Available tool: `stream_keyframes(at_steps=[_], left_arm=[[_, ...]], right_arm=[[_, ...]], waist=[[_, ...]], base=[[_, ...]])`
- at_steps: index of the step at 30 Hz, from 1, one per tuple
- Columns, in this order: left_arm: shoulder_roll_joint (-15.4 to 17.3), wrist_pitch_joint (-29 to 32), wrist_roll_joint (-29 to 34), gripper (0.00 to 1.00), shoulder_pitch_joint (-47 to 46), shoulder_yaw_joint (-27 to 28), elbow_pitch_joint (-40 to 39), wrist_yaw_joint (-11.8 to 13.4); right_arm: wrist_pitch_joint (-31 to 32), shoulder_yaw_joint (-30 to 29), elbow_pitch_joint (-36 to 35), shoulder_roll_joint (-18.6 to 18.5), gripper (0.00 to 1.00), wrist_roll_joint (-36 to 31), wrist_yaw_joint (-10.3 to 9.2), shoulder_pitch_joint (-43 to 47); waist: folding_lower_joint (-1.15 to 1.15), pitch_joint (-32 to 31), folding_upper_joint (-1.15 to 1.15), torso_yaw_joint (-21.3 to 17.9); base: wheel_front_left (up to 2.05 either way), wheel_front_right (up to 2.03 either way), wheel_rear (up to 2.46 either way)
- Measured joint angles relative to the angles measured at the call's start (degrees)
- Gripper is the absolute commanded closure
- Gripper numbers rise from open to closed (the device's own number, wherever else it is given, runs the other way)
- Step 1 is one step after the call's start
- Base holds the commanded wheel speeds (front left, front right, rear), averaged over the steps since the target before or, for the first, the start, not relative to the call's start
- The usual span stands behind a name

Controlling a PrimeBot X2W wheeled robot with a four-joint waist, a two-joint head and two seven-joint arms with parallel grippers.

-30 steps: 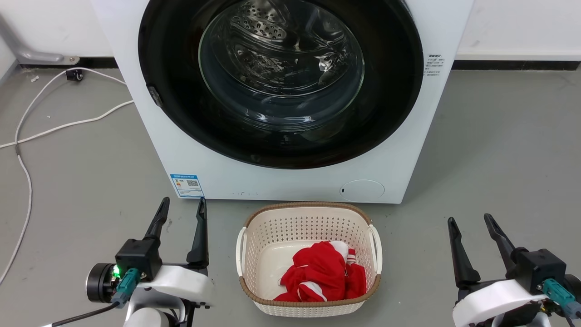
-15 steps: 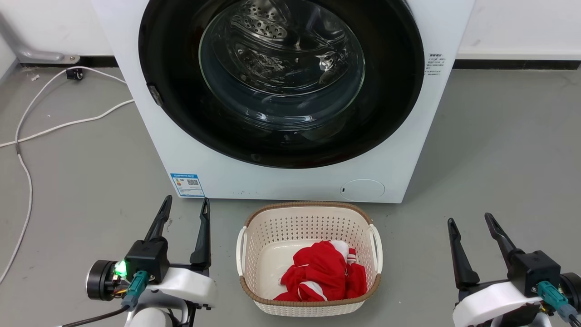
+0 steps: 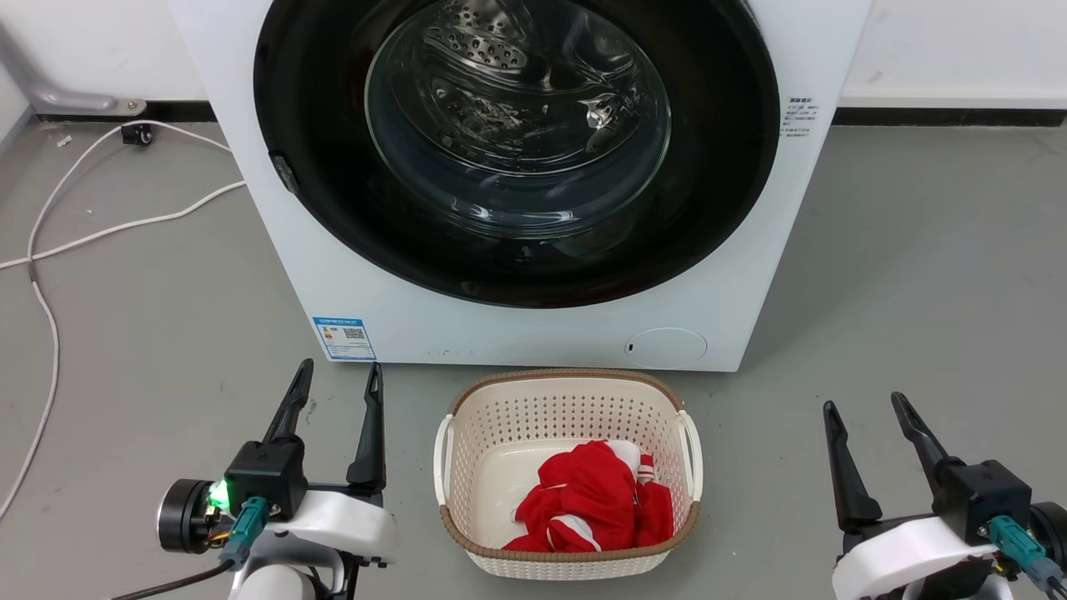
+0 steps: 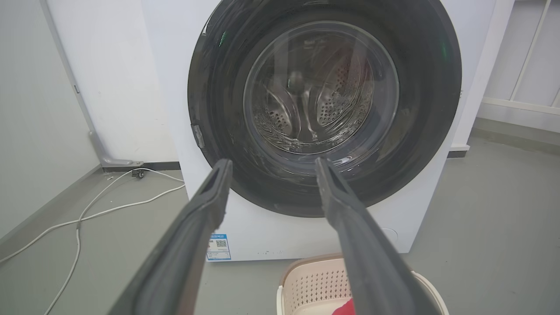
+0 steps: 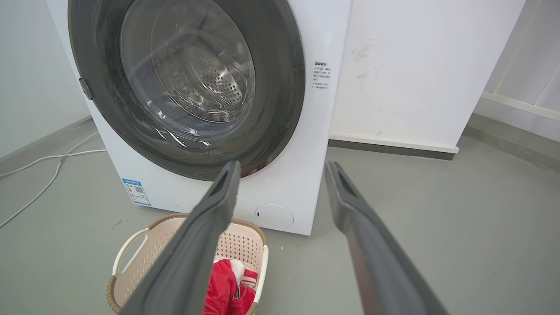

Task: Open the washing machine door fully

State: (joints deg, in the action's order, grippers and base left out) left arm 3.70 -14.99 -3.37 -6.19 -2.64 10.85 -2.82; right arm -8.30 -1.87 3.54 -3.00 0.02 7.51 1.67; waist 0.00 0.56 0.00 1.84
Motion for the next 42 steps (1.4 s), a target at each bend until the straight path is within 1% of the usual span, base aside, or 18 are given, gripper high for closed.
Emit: stream_keyframes(at_steps=[1, 2, 3, 4, 5, 11, 12, 14, 15, 17, 19, 22, 25, 28, 31, 35, 39, 42], left_arm=[[0.0, 0.0, 0.0, 0.00, 0.0, 0.1, 0.0, 0.0], [0.0, 0.0, 0.0, 0.00, 0.0, 0.1, 0.0, -0.1], [-0.1, 0.0, 0.1, 0.00, 0.0, 0.2, 0.0, -0.1], [-0.1, 0.0, 0.1, 0.00, 0.0, 0.2, 0.0, -0.1], [-0.2, 0.0, 0.1, 0.00, 0.0, 0.3, 0.0, -0.2], [-0.2, 0.0, 0.3, 0.00, 0.0, 0.6, -0.2, -0.2], [-0.2, 0.0, 0.3, 0.00, 0.0, 0.7, -0.2, -0.2], [-0.3, 0.0, 0.5, 0.00, 0.0, 0.7, -0.3, -0.2], [-0.3, 0.0, 0.5, 0.00, 0.0, 0.7, -0.4, -0.2], [-0.3, 0.0, 0.5, 0.00, -0.1, 0.8, -0.4, -0.2], [-0.4, 0.0, 0.5, 0.00, -0.3, 0.9, -0.5, -0.2], [-0.4, 0.0, 0.6, 0.00, -0.5, 1.1, -0.8, -0.2], [-0.4, 0.0, 0.6, 0.00, -1.0, 1.4, -1.2, -0.2], [-0.5, 0.0, 0.6, 0.00, -1.2, 1.7, -1.6, -0.2], [-0.5, -0.1, 0.5, 0.00, -1.7, 2.3, -2.1, -0.2], [-0.5, -0.1, 0.2, 0.00, -2.9, 2.8, -2.9, -0.2], [-0.6, -0.1, 0.1, 0.00, -4.6, 3.2, -3.5, -0.3], [-0.6, -0.1, 0.1, 0.00, -5.9, 3.3, -4.1, -0.3]], right_arm=[[0.0, 0.0, 0.0, 0.0, 0.00, 0.0, 0.00, 0.0], [0.0, 0.0, 0.0, 0.0, 0.07, 0.5, 0.00, 0.0], [0.0, 0.0, 0.0, 0.0, 0.58, 0.4, 0.00, 0.0], [0.0, 0.0, 0.1, 0.0, 0.96, 0.5, 0.00, 0.0], [0.0, 0.0, 0.1, 0.0, 1.00, 0.7, 0.00, 0.0], [-0.4, 0.1, 0.0, 0.0, 1.00, 1.9, 0.00, -0.1], [-0.8, 0.1, -0.1, 0.0, 1.00, 2.7, 0.00, -0.2], [-1.4, -0.3, 0.1, 0.0, 1.00, 7.4, 0.00, -0.3], [-1.8, -0.6, 0.4, 0.0, 1.00, 11.7, 0.00, -0.4], [-2.4, -1.0, 1.6, 0.0, 1.00, 22.4, -0.01, -0.6], [-2.8, -1.2, 2.4, 0.0, 1.00, 29.2, -0.01, -1.3], [-3.3, -1.8, 3.9, 0.0, 1.00, 42.0, -0.01, -3.1], [-3.6, -2.8, 5.3, 0.1, 1.00, 58.1, -0.01, -5.6], [-2.7, -4.4, 5.8, 0.1, 1.00, 70.5, -0.02, -9.3], [0.0, -7.1, 6.8, 0.1, 1.00, 77.2, -0.02, -14.3], [4.1, -10.1, 10.8, -1.1, 1.00, 82.1, -0.02, -22.4], [8.3, -11.1, 16.9, -4.1, 1.00, 84.4, -0.02, -32.2], [12.1, -10.2, 21.7, -6.4, 1.00, 84.9, -0.02, -39.0]], waist=[[0.00, 0.0, 0.00, 0.0], [0.00, 0.1, 0.00, 0.0], [0.00, 0.1, 0.00, 0.0], [0.00, 0.1, 0.00, 0.0], [0.00, 0.2, 0.00, 0.0], [0.00, 0.6, 0.00, -0.2], [0.00, 0.6, 0.00, -0.2], [0.00, 0.7, 0.00, -0.2], [0.00, 0.8, 0.00, -0.2], [0.00, 0.9, 0.00, -0.2], [0.00, 1.1, 0.00, -0.2], [0.00, 1.5, 0.00, -0.2], [0.00, 2.2, 0.00, -0.3], [0.00, 3.0, 0.00, -0.5], [0.00, 4.2, 0.00, -0.8], [0.00, 6.0, 0.00, -1.1], [0.00, 8.3, 0.00, -1.2], [0.00, 10.1, 0.00, -1.1]], base=[[0.00, 0.00, 0.00], [0.00, 0.00, 0.00], [0.00, 0.00, 0.00], [0.00, 0.00, 0.00], [0.00, 0.00, 0.00], [0.00, 0.00, 0.00], [0.00, 0.00, 0.00], [0.00, 0.00, 0.00], [0.00, 0.00, 0.00], [0.00, 0.00, 0.00], [0.00, 0.00, 0.00], [0.00, 0.00, 0.00], [0.00, 0.00, 0.00], [0.00, 0.00, 0.00], [0.00, 0.00, 0.00], [0.00, 0.00, 0.00], [0.00, 0.00, 0.00], [0.00, 0.00, 0.00]])
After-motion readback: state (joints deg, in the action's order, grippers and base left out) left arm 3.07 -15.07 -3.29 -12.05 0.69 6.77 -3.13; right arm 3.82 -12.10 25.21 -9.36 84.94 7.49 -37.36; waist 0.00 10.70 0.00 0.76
